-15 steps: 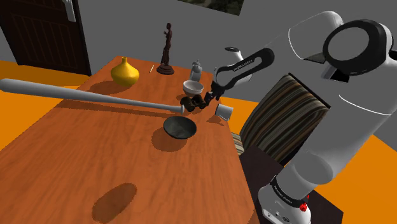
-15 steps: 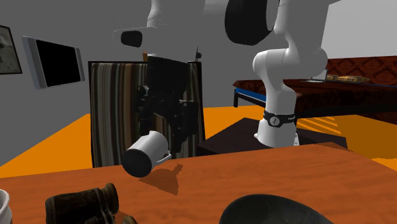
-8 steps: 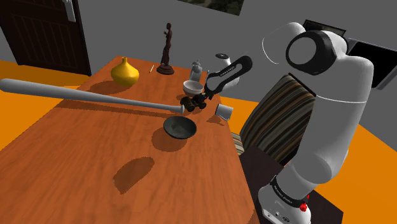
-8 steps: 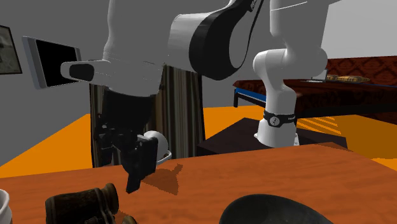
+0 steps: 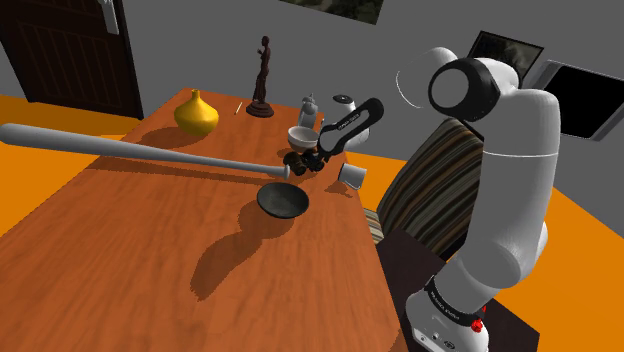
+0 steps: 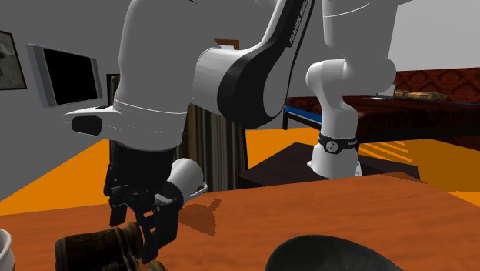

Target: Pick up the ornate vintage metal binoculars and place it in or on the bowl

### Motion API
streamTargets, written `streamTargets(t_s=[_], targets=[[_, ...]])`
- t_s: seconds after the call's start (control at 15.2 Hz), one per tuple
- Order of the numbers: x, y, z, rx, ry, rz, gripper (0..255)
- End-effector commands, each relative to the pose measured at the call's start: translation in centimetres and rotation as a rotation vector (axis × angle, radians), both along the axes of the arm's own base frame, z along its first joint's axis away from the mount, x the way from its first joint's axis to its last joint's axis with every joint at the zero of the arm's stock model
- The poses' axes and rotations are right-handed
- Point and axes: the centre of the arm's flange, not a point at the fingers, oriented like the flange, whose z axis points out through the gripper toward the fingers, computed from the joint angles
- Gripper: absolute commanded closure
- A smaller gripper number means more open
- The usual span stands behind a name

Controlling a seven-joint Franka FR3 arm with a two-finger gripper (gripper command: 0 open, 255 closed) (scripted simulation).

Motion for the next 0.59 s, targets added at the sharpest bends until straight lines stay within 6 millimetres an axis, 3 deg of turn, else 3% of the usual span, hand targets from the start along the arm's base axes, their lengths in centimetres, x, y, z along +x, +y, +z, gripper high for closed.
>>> streamTargets(t_s=[0.0,0.4,0.46,0.53], targets=[[0.10,-0.18,-0.34,0.000,0.000,0.000,0],[0.10,-0.18,-0.34,0.000,0.000,0.000,0],[0.10,-0.18,-0.34,0.000,0.000,0.000,255],[0.10,-0.18,-0.34,0.000,0.000,0.000,255]])
